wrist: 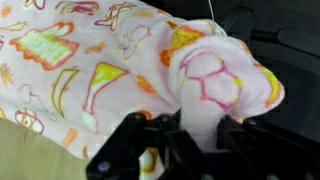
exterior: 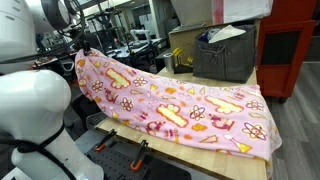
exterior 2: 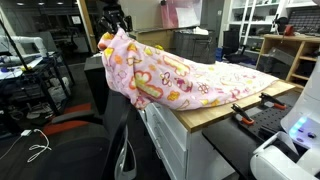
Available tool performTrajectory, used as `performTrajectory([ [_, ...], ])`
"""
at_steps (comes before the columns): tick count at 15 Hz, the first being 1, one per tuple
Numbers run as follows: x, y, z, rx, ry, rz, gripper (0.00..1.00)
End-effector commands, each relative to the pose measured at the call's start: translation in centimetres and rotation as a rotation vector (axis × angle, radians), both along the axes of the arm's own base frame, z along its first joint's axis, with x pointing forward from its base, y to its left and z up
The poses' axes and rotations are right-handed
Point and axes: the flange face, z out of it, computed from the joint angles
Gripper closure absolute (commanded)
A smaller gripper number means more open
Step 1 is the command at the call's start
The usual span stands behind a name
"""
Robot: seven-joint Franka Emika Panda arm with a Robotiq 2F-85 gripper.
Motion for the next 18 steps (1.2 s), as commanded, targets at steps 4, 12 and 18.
performTrajectory([
  [4,-1.4,3.4,2.8,0.059,-0.043,0.040,0.97],
  [12,-3.8,8.0,-0.2,0.107,-0.051,0.093,0.97],
  [18,-4.3,9.7,-1.2,0.182,-0.061,0.102,0.97],
])
